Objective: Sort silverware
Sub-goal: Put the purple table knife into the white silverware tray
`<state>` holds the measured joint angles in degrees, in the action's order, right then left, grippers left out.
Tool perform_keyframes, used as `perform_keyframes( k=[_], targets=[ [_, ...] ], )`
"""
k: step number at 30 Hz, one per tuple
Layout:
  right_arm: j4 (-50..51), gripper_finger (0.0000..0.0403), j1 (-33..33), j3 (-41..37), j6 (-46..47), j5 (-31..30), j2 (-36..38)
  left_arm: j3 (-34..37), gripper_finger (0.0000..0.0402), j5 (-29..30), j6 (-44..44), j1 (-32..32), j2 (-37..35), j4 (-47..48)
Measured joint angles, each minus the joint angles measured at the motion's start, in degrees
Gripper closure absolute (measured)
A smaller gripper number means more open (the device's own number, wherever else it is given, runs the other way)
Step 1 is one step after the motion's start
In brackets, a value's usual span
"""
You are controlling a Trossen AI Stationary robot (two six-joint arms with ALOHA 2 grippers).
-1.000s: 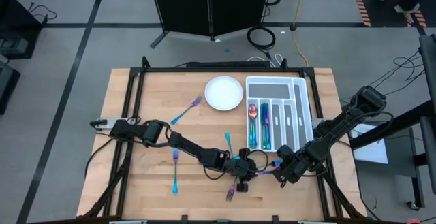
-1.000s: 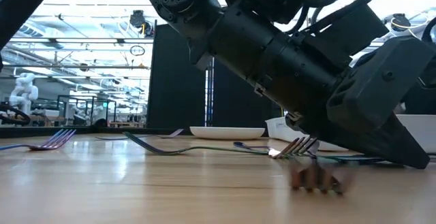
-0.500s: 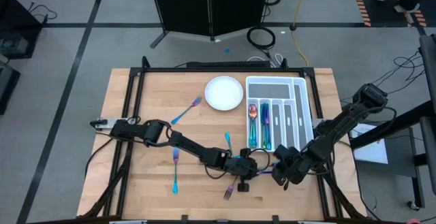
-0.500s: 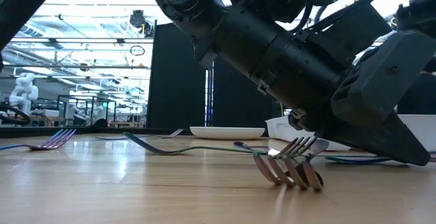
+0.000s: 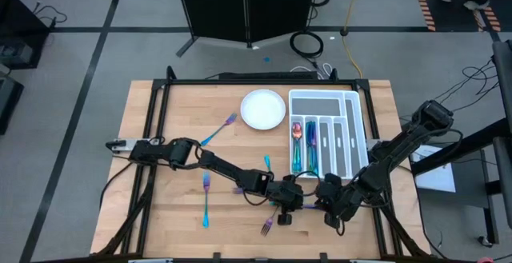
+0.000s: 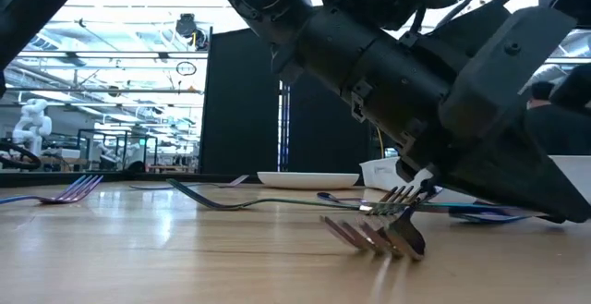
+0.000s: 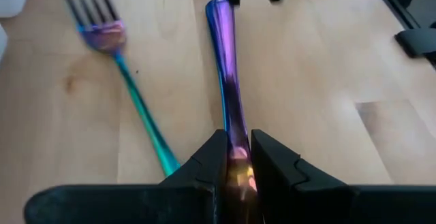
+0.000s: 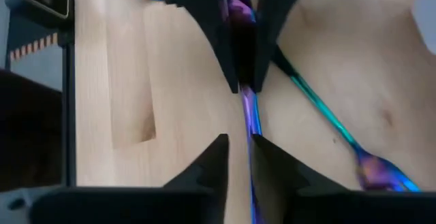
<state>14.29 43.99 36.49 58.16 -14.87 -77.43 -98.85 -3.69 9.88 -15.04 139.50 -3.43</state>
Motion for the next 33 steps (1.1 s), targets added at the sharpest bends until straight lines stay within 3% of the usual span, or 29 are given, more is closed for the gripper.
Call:
perform_keyframes(
  k=[9,17,25,31,33],
  targets=[
    [-4.63,0.0250,0.00,0.00,-1.68,1.75,-8.12,-0.04,0.0339,-4.31,3.17,0.73,0.00,-0.45],
    [-9.04,0.0233,0.01,0.38,0.86,2.75,-13.97,-0.04,0.0338,-5.23,3.32,0.99,0.00,-0.70],
    [-4.78,0.0272,0.51,1.44,3.26,3.06,-15.85,-0.04,0.0338,-13.89,7.52,2.21,0.00,-4.15],
    [1.37,0.0370,0.97,4.71,-0.61,4.33,-16.21,-0.04,0.0338,-17.91,9.30,3.67,0.01,-6.77],
    [2.17,0.0383,0.92,5.80,-1.23,4.74,-16.23,-0.05,0.0338,-19.32,9.33,4.03,0.02,-7.03]
  ],
)
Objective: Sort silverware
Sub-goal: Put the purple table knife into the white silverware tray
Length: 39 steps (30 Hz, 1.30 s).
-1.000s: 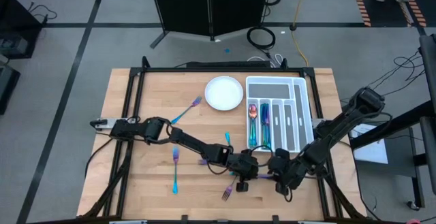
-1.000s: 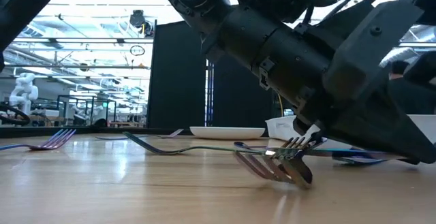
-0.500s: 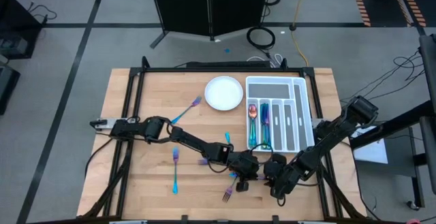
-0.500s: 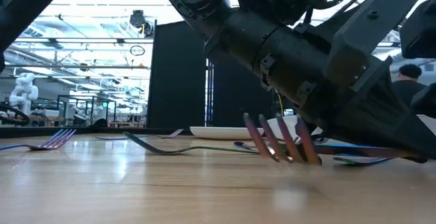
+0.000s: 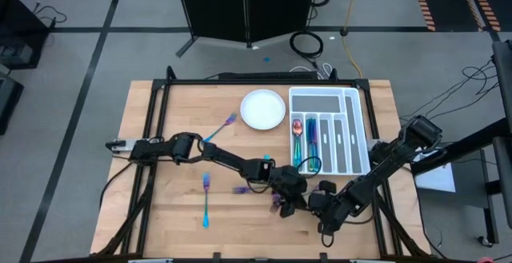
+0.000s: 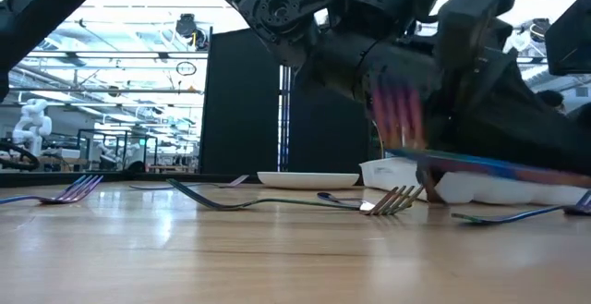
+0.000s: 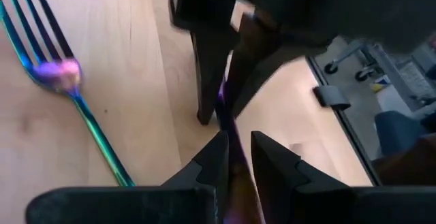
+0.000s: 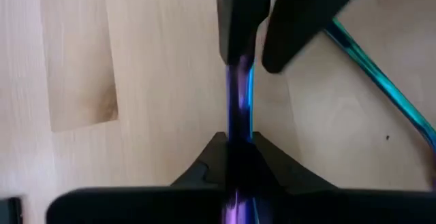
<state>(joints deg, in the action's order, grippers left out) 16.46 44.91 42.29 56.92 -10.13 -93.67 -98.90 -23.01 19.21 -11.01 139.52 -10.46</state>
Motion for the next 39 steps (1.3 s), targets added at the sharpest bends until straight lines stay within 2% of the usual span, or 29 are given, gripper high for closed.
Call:
perform_keyframes(
  k=[5,11,14,20,24,30,34,39],
  targets=[
    [3.33,0.0383,-0.61,3.03,1.11,2.17,-0.15,-0.02,0.0338,-0.28,-0.09,0.20,-0.02,0.07],
    [4.27,0.0383,-0.10,4.97,1.54,9.34,2.10,0.00,0.0338,-5.64,0.03,1.31,-2.15,-1.59],
    [5.56,0.0383,0.64,4.99,4.57,9.28,4.51,0.00,0.0338,-6.35,-0.04,2.47,-5.44,-1.05],
    [14.68,0.0383,1.51,5.02,13.84,4.10,12.53,0.00,0.0338,-5.41,-4.94,5.23,-14.02,2.52],
    [16.74,0.0383,1.38,5.02,18.78,2.26,18.38,0.00,0.0338,-0.37,-10.42,7.84,-21.75,10.45],
    [21.74,0.0383,-2.50,5.04,22.67,-5.11,25.90,-0.04,0.0338,10.23,-18.31,12.38,-33.40,24.49],
    [25.11,0.0383,-6.86,5.04,24.86,-9.80,29.29,-0.06,0.0338,10.95,-20.13,17.14,-39.26,34.05],
    [26.17,0.0383,-14.03,5.04,28.07,-11.18,30.33,0.77,0.0338,11.96,-20.68,23.57,-46.75,49.18]
  ],
)
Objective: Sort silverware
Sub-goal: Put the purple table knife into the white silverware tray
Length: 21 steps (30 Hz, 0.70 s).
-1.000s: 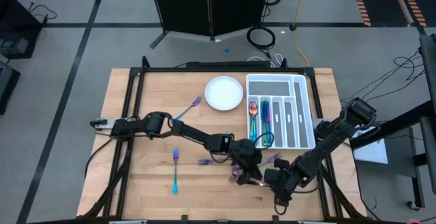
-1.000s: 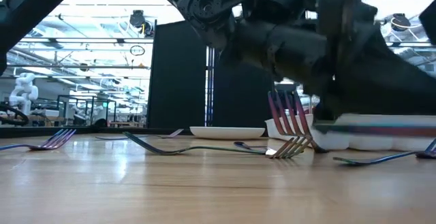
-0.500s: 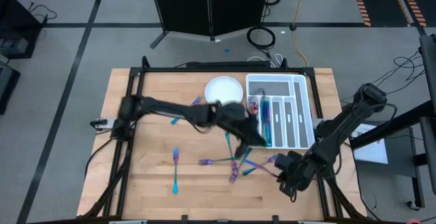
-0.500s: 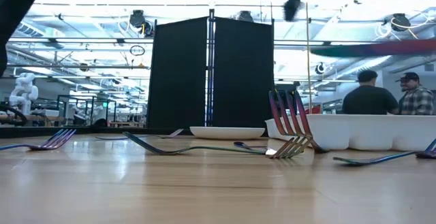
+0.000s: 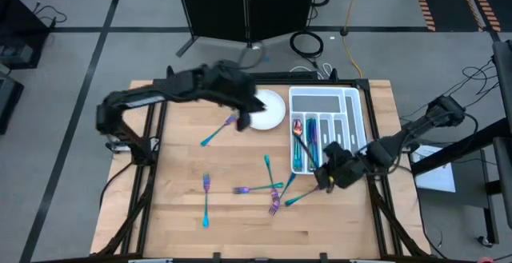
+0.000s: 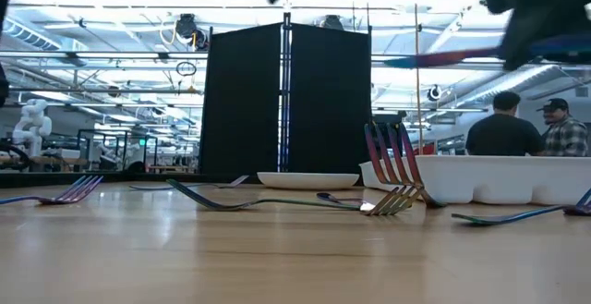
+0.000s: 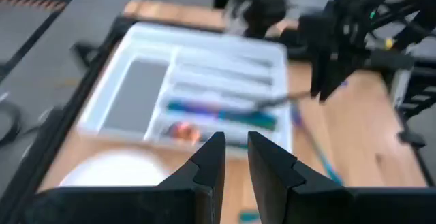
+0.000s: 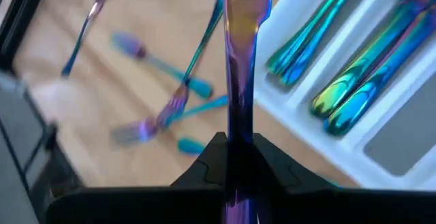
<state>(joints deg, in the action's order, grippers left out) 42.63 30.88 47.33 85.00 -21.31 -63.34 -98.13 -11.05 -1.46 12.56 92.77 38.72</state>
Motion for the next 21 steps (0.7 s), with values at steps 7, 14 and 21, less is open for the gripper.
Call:
perform_keyframes(
  k=[7,14,21],
  targets=[
    [1.26,0.0383,-8.67,0.02,10.30,-4.11,-4.19,11.78,0.0338,11.04,1.10,3.79,-17.29,3.99],
    [3.95,0.0383,-13.96,0.02,25.84,-6.16,-11.93,30.02,0.0338,14.27,-0.76,5.45,-33.02,-7.19],
    [1.55,0.0383,-19.13,0.02,26.60,0.03,-20.60,49.21,0.0338,-0.07,-0.52,11.84,-43.52,-23.19]
  ],
)
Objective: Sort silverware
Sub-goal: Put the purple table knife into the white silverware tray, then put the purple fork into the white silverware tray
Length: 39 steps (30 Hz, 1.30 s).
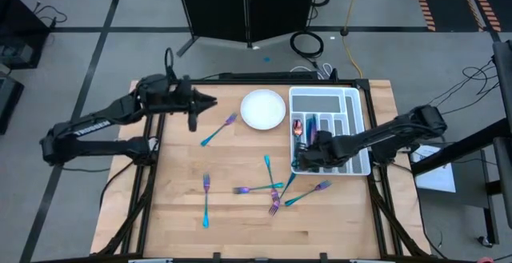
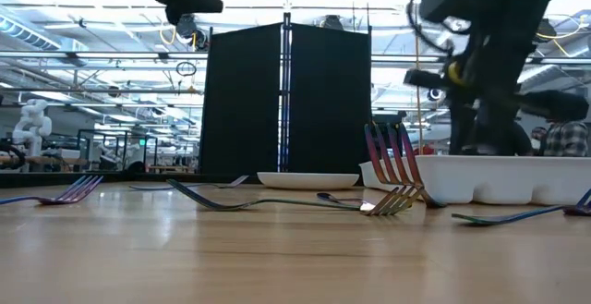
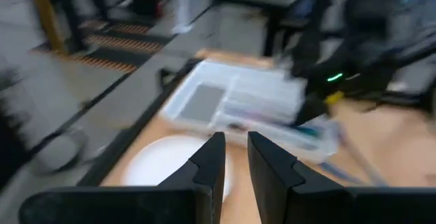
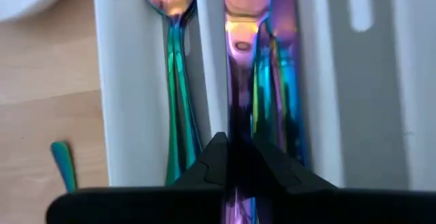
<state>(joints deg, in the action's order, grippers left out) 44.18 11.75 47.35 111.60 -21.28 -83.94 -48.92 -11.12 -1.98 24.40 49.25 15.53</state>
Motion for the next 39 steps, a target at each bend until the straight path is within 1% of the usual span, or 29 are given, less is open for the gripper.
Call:
perform_keyframes(
  k=[2,3,7,13,18,23,27,32,35,37,39],
  targets=[
    [-1.44,0.0383,-0.86,0.00,-1.96,1.69,-1.34,3.30,0.0338,-4.22,0.41,0.88,-1.11,-4.01],
    [-2.03,0.0383,-1.07,0.00,-3.11,2.43,-1.77,4.44,0.0338,-5.14,1.07,1.15,-1.26,-5.21],
    [-2.46,0.0383,-1.38,0.05,-6.80,4.69,-2.24,6.01,0.0338,-6.95,1.68,1.49,-1.29,-6.18],
    [0.75,0.0378,-1.62,0.07,-5.69,6.24,-1.86,6.19,0.0338,-9.41,1.80,1.47,-1.29,-7.47],
    [1.14,0.0375,-2.04,0.06,-6.93,6.50,-1.86,6.20,0.0338,-9.75,3.19,1.47,-1.29,-10.44],
    [1.34,0.0344,-2.42,0.07,-10.62,6.66,-1.86,6.20,0.0338,-9.72,3.74,1.47,-1.25,-11.50],
    [1.64,0.0313,-2.71,0.05,-13.12,6.57,-1.86,6.18,0.0338,-8.42,9.95,1.47,0.23,-11.02],
    [1.62,0.0276,-2.78,0.05,-14.07,6.45,-1.86,6.20,0.0338,-8.28,10.69,1.36,2.26,-9.76],
    [1.60,0.0259,-2.76,0.04,-15.72,6.67,-0.87,6.18,0.0338,-8.15,10.72,1.39,2.75,-6.91],
    [1.51,0.0251,-2.78,0.04,-16.13,6.65,0.84,6.18,0.0338,-6.61,11.05,1.88,2.78,-3.30],
    [1.50,0.0247,-2.78,0.04,-16.54,6.62,3.11,6.18,0.0338,-5.24,14.87,2.87,2.83,0.59]
  ],
)
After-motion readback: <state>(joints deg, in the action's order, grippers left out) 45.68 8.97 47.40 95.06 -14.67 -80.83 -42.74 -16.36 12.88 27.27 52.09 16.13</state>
